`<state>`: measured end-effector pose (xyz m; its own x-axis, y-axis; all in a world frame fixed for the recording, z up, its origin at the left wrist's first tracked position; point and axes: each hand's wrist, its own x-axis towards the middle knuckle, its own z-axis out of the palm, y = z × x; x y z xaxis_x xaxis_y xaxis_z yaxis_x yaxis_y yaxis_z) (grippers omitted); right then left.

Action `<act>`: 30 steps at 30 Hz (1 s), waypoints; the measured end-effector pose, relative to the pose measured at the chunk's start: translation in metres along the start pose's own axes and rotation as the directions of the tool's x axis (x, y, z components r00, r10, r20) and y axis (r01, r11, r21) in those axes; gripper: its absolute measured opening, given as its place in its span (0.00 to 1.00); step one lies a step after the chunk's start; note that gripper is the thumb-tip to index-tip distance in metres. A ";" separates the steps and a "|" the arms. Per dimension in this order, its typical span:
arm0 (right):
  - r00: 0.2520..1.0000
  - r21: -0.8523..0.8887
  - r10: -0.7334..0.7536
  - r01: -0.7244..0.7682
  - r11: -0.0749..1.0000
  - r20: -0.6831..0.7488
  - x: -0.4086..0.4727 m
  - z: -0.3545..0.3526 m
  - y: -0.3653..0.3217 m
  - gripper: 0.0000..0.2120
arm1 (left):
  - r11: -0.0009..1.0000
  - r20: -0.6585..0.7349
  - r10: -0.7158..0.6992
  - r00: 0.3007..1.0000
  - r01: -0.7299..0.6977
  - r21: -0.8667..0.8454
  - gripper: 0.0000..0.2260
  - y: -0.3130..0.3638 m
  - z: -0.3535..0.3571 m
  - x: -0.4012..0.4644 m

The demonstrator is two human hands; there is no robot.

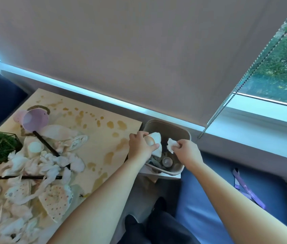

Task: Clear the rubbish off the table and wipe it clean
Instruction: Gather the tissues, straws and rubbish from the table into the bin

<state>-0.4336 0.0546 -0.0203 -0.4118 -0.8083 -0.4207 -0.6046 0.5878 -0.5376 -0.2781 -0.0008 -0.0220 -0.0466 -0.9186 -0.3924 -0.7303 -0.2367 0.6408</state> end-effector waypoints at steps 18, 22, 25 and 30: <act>0.947 -0.212 -0.086 0.157 0.965 0.309 0.015 0.025 -0.008 0.25 | 0.996 -0.148 0.031 0.988 -0.043 -0.079 0.08 -0.025 -0.027 -0.016; 0.945 -0.054 -0.222 0.241 0.969 0.238 -0.002 0.034 -0.026 0.20 | 0.994 -0.186 0.018 0.982 -0.038 -0.107 0.08 -0.038 -0.044 -0.024; 0.920 0.046 -0.342 0.340 0.939 0.192 -0.023 0.044 -0.050 0.16 | 0.987 -0.213 0.012 0.977 -0.045 -0.151 0.07 -0.051 -0.059 -0.032; 0.861 0.093 -0.471 0.461 0.882 0.193 -0.054 0.065 -0.092 0.13 | 0.975 -0.237 -0.005 0.971 -0.048 -0.217 0.06 -0.078 -0.086 -0.045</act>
<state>-0.3109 0.0464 0.0044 0.0612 -0.9663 -0.2501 -0.6598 0.1488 -0.7365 -0.1602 0.0316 0.0027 0.1199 -0.9664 -0.2276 -0.5618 -0.2550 0.7870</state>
